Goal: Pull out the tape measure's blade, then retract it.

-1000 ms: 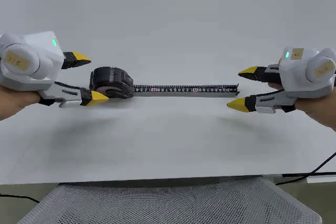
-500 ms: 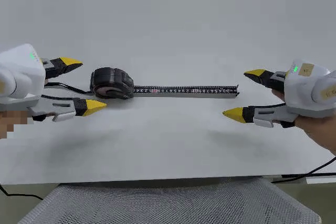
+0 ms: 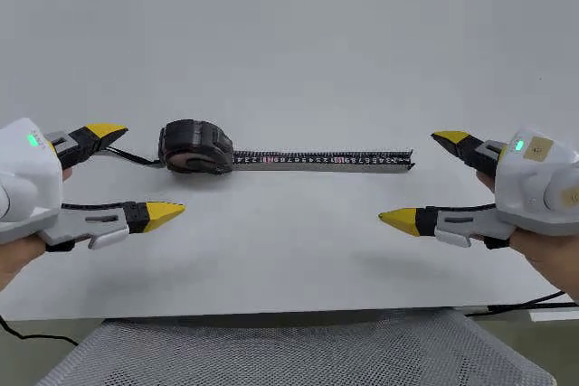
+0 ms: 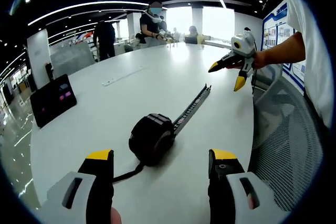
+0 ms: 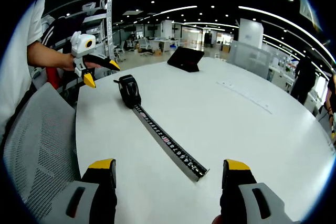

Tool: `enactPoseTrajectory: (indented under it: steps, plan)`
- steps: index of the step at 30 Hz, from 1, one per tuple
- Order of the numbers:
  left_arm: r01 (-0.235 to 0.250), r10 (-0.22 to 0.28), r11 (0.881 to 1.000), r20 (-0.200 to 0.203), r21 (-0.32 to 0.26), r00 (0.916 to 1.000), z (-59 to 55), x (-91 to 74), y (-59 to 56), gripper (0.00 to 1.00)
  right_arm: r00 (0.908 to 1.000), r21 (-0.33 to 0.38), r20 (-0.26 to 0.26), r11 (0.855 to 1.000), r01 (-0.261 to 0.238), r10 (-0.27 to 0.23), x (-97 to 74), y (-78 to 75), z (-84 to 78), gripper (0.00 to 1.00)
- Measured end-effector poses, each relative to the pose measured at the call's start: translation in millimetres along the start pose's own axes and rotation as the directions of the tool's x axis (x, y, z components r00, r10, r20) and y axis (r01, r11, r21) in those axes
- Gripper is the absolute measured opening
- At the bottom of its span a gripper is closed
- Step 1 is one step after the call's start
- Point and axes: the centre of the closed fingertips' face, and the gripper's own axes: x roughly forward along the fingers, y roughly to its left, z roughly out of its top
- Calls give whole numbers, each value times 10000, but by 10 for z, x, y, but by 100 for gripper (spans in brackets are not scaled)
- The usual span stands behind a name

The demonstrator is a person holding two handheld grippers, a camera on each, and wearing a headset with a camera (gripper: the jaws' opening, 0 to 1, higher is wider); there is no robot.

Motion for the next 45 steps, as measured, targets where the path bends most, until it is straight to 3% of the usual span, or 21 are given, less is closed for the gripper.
enactPoseTrajectory:
  steps: [13,25,38,45]
  plan:
    - [-146,139,9985,-143,-524,9998,-217,-22,-242,81,9995,155,-81,9994,304,-303,-37,148,-129,90]
    - [-190,179,9952,-120,-960,9998,-341,-27,-397,88,9991,566,-136,9976,397,-390,-52,261,-322,95]
    - [-346,294,9870,-355,-1570,9989,-551,-111,-455,91,9990,886,-259,9953,391,-370,-105,326,-485,99]
    - [-198,140,9868,-368,-1605,9992,-539,-108,-496,92,9987,948,-287,9945,451,-426,-146,334,-513,99]
